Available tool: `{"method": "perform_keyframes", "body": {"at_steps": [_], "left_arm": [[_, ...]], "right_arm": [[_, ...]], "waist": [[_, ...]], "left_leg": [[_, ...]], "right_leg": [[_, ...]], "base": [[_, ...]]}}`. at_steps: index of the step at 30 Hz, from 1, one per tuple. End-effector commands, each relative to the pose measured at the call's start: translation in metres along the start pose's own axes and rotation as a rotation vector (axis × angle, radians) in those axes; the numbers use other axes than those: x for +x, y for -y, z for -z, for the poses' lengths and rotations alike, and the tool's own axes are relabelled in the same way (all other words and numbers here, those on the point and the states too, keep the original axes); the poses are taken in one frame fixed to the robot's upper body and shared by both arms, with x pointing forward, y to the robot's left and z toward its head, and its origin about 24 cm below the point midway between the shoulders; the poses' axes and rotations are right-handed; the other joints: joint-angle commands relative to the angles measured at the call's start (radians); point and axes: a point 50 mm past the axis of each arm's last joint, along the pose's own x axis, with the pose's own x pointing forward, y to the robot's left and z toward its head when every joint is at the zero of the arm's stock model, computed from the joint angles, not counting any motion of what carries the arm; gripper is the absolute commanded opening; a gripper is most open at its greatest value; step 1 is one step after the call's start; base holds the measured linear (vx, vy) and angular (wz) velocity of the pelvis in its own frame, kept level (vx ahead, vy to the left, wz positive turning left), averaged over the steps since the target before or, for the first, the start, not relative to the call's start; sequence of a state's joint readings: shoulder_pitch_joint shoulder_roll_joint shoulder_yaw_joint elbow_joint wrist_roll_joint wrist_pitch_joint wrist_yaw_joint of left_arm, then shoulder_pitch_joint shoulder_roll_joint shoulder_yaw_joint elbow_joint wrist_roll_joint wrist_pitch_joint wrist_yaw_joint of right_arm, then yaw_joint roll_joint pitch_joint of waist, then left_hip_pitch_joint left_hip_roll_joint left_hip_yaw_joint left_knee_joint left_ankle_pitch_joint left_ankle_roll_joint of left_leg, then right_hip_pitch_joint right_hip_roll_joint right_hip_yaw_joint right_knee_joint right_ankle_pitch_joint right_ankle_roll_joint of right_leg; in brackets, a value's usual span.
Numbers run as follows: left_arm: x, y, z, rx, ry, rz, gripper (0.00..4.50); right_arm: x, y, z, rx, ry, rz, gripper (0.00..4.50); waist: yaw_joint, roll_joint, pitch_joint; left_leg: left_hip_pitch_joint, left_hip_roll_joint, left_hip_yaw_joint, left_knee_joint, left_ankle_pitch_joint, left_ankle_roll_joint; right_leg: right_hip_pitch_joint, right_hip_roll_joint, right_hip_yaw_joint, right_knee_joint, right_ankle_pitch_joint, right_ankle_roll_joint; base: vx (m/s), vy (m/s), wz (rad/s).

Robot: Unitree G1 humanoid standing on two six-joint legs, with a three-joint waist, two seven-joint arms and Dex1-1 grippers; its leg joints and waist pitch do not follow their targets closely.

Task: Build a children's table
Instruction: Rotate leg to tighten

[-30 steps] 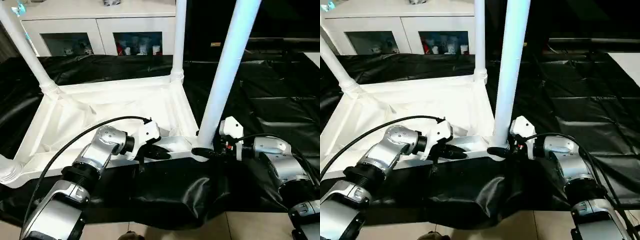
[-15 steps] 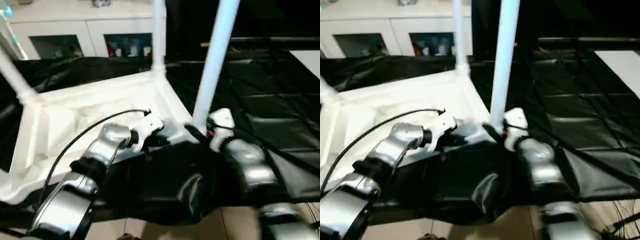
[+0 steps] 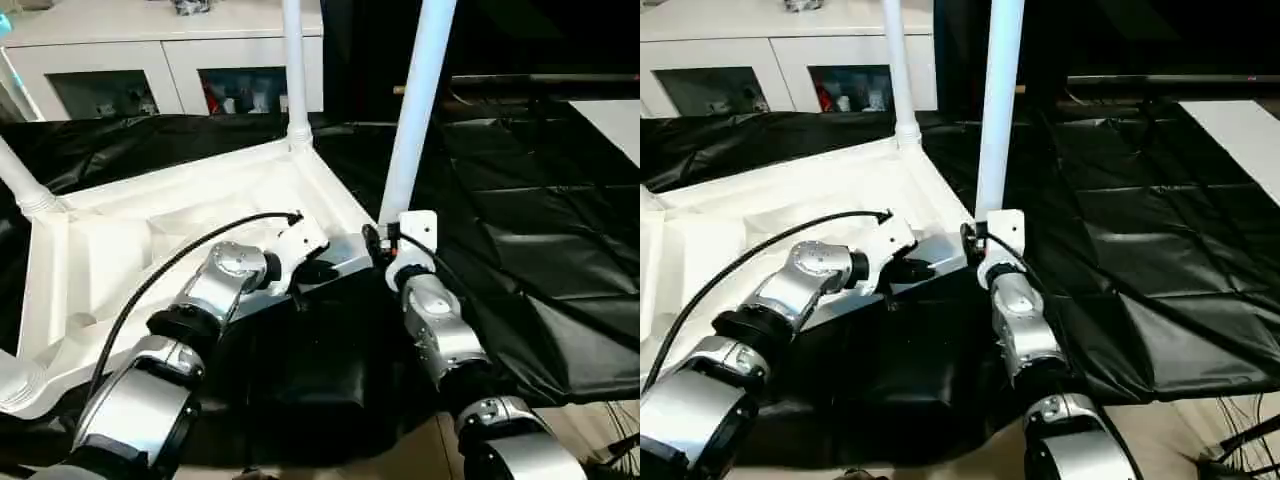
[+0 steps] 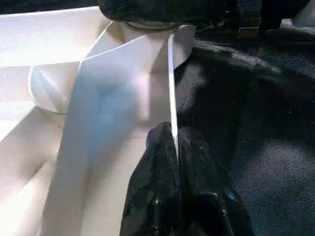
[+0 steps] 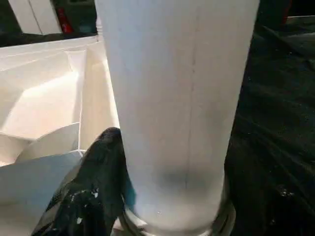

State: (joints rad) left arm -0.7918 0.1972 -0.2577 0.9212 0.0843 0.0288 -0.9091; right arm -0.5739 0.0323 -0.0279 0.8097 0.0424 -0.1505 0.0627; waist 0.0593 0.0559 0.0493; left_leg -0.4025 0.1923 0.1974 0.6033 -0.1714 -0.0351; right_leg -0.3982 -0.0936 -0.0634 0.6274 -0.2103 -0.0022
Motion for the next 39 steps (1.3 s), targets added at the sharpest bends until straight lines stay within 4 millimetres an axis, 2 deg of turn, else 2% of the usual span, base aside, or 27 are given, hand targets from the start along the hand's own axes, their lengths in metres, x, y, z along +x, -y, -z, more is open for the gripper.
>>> {"method": "perform_keyframes", "body": {"at_steps": [1, 2, 4, 6, 7, 9, 10, 11, 12, 13, 14, 18, 21, 24, 30, 32, 35, 39], "left_arm": [[0.003, 0.005, -0.005, 0.037, 0.025, 0.047, 0.0], [0.002, 0.006, -0.004, 0.042, 0.029, 0.06, 0.0], [0.001, 0.006, -0.003, 0.044, 0.03, 0.066, 0.0], [-0.002, 0.007, 0.0, 0.051, 0.031, 0.084, 0.0], [-0.004, 0.008, 0.001, 0.057, 0.03, 0.099, 0.0], [-0.008, 0.01, 0.005, 0.067, 0.025, 0.135, 0.0], [-0.008, 0.01, 0.005, 0.067, 0.025, 0.135, 0.0], [-0.011, 0.011, 0.008, 0.075, 0.02, 0.162, 0.0], [-0.012, 0.012, 0.008, 0.077, 0.019, 0.169, 0.0], [-0.015, 0.013, 0.01, 0.084, 0.017, 0.199, 0.0], [-0.017, 0.015, 0.011, 0.091, 0.017, 0.228, 0.0], [-0.023, 0.02, 0.011, 0.103, 0.021, 0.299, 0.0], [-0.026, 0.024, 0.011, 0.108, 0.018, 0.349, 0.0], [-0.027, 0.026, 0.012, 0.108, 0.013, 0.365, 0.0], [-0.026, 0.026, 0.01, 0.107, 0.016, 0.357, 0.0], [-0.027, 0.025, 0.009, 0.109, 0.016, 0.348, 0.0], [-0.027, 0.025, 0.009, 0.108, 0.015, 0.347, 0.0], [-0.028, 0.025, 0.009, 0.108, 0.012, 0.344, 0.0]], "right_arm": [[-0.003, -0.006, 0.0, 0.052, -0.001, -0.067, 2.91], [-0.005, 0.003, -0.004, 0.03, 0.018, -0.076, 3.29], [-0.006, 0.006, -0.005, 0.022, 0.024, -0.079, 3.32], [-0.011, 0.016, -0.01, -0.006, 0.045, -0.168, 3.33], [-0.014, 0.021, -0.012, -0.052, 0.045, -0.24, 3.33], [-0.023, 0.032, -0.013, -0.107, 0.022, -0.396, 3.33], [-0.023, 0.032, -0.013, -0.107, 0.022, -0.396, 3.33], [-0.031, 0.042, -0.015, -0.137, 0.008, -0.502, 3.33], [-0.033, 0.044, -0.016, -0.149, 0.005, -0.528, 3.33], [-0.039, 0.05, -0.018, -0.179, -0.011, -0.606, 3.33], [-0.045, 0.055, -0.019, -0.21, -0.03, -0.674, 3.33], [-0.056, 0.065, -0.021, -0.253, -0.082, -0.799, 3.33], [-0.061, 0.07, -0.023, -0.28, -0.125, -0.89, 3.33], [-0.06, 0.072, -0.024, -0.307, -0.141, -0.906, 3.33], [-0.061, 0.067, -0.021, -0.327, -0.185, -1.004, 3.33], [-0.061, 0.067, -0.02, -0.34, -0.21, -1.028, 3.33], [-0.06, 0.068, -0.018, -0.371, -0.23, -1.038, 3.33], [-0.059, 0.07, -0.018, -0.376, -0.236, -1.028, 3.33]], "waist": [[0.006, -0.002, -0.073], [0.007, -0.004, -0.075], [0.008, -0.004, -0.076], [0.013, -0.004, -0.076], [0.016, -0.001, -0.076], [0.022, -0.003, -0.073], [0.022, -0.003, -0.073], [0.028, 0.003, -0.072], [0.032, -0.001, -0.073], [0.035, 0.005, -0.073], [0.037, 0.001, -0.072], [0.039, 0.002, -0.073], [0.039, -0.002, -0.072], [0.046, -0.001, -0.073], [0.054, -0.001, -0.074], [0.054, -0.005, -0.075], [0.054, -0.004, -0.075], [0.054, -0.004, -0.076]], "left_leg": [[0.027, 0.035, -0.022, -0.074, -0.182, 0.051], [0.027, 0.035, -0.022, -0.071, -0.159, 0.068], [0.026, 0.035, -0.022, -0.069, -0.137, 0.082], [0.025, 0.035, -0.021, -0.066, -0.131, 0.101], [0.025, 0.035, -0.021, -0.065, -0.132, 0.103], [0.026, 0.036, -0.019, -0.066, -0.165, 0.102], [0.026, 0.036, -0.019, -0.066, -0.165, 0.102], [0.026, 0.039, -0.019, -0.067, -0.176, 0.096], [0.027, 0.04, -0.019, -0.065, -0.18, 0.094], [0.024, 0.04, -0.02, -0.065, -0.179, 0.094], [0.025, 0.042, -0.02, -0.064, -0.185, 0.095], [0.023, 0.041, -0.021, -0.064, -0.183, 0.097], [0.024, 0.043, -0.019, -0.064, -0.183, 0.098], [0.026, 0.044, -0.019, -0.063, -0.172, 0.099], [0.026, 0.043, -0.02, -0.062, -0.17, 0.092], [0.025, 0.043, -0.02, -0.061, -0.158, 0.095], [0.025, 0.042, -0.019, -0.061, -0.161, 0.094], [0.025, 0.042, -0.02, -0.06, -0.148, 0.099]], "right_leg": [[0.051, -0.058, 0.039, -0.066, 0.032, -0.257], [0.052, -0.058, 0.039, -0.064, 0.067, -0.258], [0.053, -0.058, 0.039, -0.06, 0.094, -0.261], [0.053, -0.06, 0.037, -0.061, 0.104, -0.267], [0.054, -0.059, 0.037, -0.061, 0.097, -0.268], [0.057, -0.056, 0.035, -0.067, 0.058, -0.268], [0.057, -0.056, 0.035, -0.067, 0.058, -0.268], [0.054, -0.055, 0.036, -0.068, 0.037, -0.265], [0.056, -0.055, 0.035, -0.067, 0.036, -0.265], [0.056, -0.056, 0.035, -0.065, 0.036, -0.269], [0.056, -0.056, 0.035, -0.067, 0.031, -0.268], [0.053, -0.056, 0.034, -0.066, 0.014, -0.278], [0.049, -0.056, 0.035, -0.069, -0.005, -0.283], [0.047, -0.056, 0.036, -0.067, -0.006, -0.285], [0.046, -0.056, 0.035, -0.066, -0.013, -0.279], [0.047, -0.057, 0.035, -0.064, -0.001, -0.281], [0.046, -0.057, 0.035, -0.066, -0.022, -0.278], [0.047, -0.056, 0.034, -0.064, -0.005, -0.279]], "base": [[0.0, 0.0, 0.0], [0.0, 0.0, 0.0], [0.0, 0.0, 0.0], [0.0, 0.0, 0.0], [0.0, 0.0, 0.0], [0.0, 0.0, 0.0], [0.0, 0.0, 0.0], [0.0, 0.0, 0.0], [0.0, 0.0, 0.0], [0.0, 0.0, 0.0], [0.0, 0.0, 0.0], [0.0, 0.0, 0.0], [0.0, 0.0, 0.0], [0.0, 0.0, 0.0], [0.0, 0.0, 0.0], [0.0, 0.0, 0.0], [0.0, 0.0, 0.0], [0.0, 0.0, 0.0]]}}
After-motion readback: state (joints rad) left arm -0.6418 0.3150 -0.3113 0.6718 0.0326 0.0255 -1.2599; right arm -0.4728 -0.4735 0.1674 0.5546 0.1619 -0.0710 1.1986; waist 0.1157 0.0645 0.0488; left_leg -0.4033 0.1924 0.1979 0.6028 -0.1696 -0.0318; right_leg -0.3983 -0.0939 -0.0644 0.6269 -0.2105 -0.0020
